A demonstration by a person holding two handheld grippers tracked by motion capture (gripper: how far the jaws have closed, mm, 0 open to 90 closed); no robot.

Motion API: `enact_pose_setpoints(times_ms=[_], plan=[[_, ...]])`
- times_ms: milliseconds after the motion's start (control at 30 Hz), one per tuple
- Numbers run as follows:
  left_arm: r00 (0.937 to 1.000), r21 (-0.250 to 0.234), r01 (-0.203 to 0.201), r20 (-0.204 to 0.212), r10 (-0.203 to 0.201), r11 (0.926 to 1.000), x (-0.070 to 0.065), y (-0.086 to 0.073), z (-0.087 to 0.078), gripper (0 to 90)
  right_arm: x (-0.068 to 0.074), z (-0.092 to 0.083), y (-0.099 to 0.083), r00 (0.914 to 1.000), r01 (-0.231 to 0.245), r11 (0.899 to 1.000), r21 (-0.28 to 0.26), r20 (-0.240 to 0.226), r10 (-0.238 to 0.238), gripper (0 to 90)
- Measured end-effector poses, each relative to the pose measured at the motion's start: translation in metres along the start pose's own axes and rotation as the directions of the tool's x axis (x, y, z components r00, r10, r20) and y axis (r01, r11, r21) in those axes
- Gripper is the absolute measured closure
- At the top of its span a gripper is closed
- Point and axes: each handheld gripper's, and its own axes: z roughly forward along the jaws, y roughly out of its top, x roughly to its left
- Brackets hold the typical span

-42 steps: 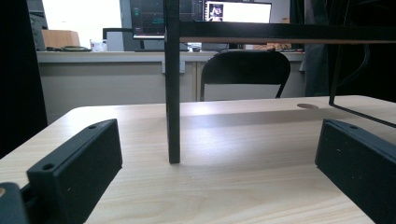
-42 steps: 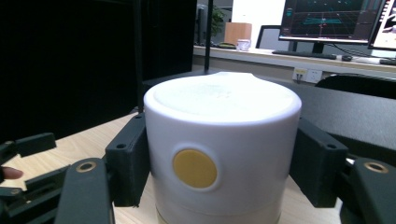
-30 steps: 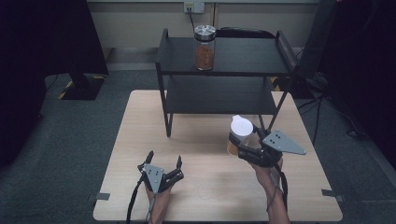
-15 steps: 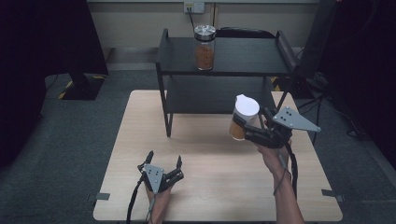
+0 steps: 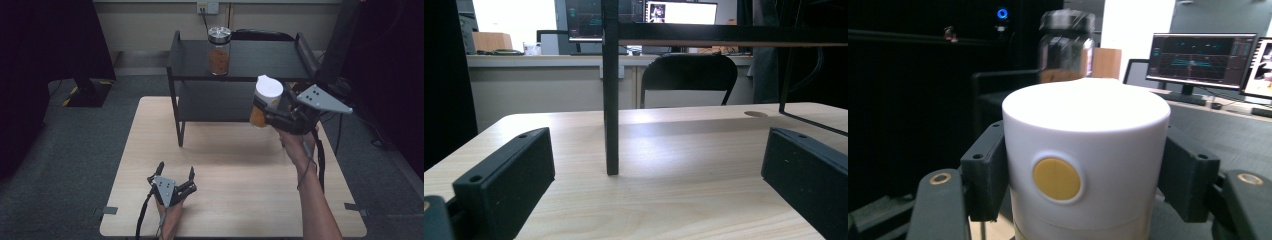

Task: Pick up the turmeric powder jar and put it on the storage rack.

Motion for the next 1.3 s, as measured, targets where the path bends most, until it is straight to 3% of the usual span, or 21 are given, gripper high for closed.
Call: enact_pose_setpoints(times_ms=[200,500,800,967,1300], plan=[[1.0,0.0,0.001,-0.001,-0.001,1.0,0.0,0.0,0.0,0.0,0.001,0.015,0.027,0.9983,-0.013,1.0,-0.024,0.057,0.014,30.1],[1.0,0.0,0.001,0.0,-0.001,1.0,0.0,0.0,0.0,0.2,0.01,0.046,0.061,0.9802,-0.036,0.999,-0.037,0.193,0.043,30.2],[1.0,0.0,-0.001,0.0,0.001,1.0,0.0,0.0,0.0,0.3,0.021,0.088,0.068,0.9608,-0.009,0.999,-0.039,0.277,0.02,30.1],[1.0,0.001,0.0,0.0,0.0,1.0,0.0,0.0,0.0,0.3,0.021,0.1,0.067,0.956,-0.002,1.0,-0.029,0.293,0.01,30.1],[1.0,0.0,-0.001,-0.005,0.001,1.0,-0.001,0.0,0.0,0.3,0.012,0.115,0.061,0.9513,-0.048,0.999,-0.025,0.304,0.053,30.1]])
